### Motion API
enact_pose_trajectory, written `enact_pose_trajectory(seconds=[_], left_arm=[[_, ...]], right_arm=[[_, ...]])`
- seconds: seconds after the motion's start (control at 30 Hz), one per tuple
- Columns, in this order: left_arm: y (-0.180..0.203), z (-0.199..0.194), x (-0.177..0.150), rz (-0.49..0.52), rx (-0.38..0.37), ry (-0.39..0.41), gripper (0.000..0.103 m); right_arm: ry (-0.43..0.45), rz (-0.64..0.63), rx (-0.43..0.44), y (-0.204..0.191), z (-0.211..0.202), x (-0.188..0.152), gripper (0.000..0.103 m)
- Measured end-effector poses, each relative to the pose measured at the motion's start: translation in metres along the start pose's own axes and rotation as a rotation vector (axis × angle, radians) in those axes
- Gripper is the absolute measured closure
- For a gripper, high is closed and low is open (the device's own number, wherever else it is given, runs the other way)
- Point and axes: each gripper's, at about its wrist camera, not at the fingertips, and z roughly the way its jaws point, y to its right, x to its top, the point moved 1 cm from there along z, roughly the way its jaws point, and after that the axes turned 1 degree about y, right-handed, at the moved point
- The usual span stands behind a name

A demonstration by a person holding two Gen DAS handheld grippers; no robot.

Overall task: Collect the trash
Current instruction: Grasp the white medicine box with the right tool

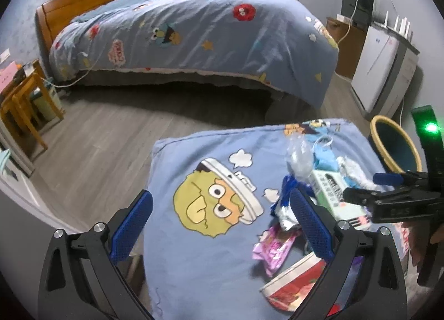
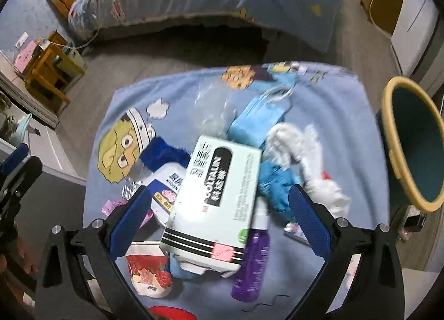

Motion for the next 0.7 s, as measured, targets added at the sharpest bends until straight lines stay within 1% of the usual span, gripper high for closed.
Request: enact_pose_trajectory(seconds=[0.07,0.2,0.33,0.4,0.43,0.57,0.7], left_arm=[[-0.001,0.004,-0.001,0.018,0.012,0.0,0.005],[0.001,0.01,-0.001,0.052,0.014,-0.001,0.005],[0.004,0.014,0.002,0.067,-0.012,-0.001,0.005],[0.005,0.016,0.003,0.069,-0.013,-0.004,0.005],[0.006,0.018,0.004,0.066,-0.012,-0.01,0.005],[0.006,0.023,0.003,0.053,-0.026,-0.027,0.005],[0.013,0.033,0.001,0.055,-0.054,-0.056,0.005]], right_arm=[[-0.019,0.017,-0.003,0.0,0.01,-0.002,0.006],[-0.058,0.046,-0.002,0.001,0.028,-0.004,0.006],[-0.086,0.066,-0.006,0.004,0.038,-0.006,0.009],[-0.109,0.08,-0.003,0.006,0.041,-0.007,0.018],[-0.115,0.083,0.005,0.007,0.041,-0.007,0.028],[-0.097,0.034,-0.017,0.004,0.02,-0.004,0.03],[-0.057,-0.036,-0.042,0.009,-0.02,0.009,0.03]])
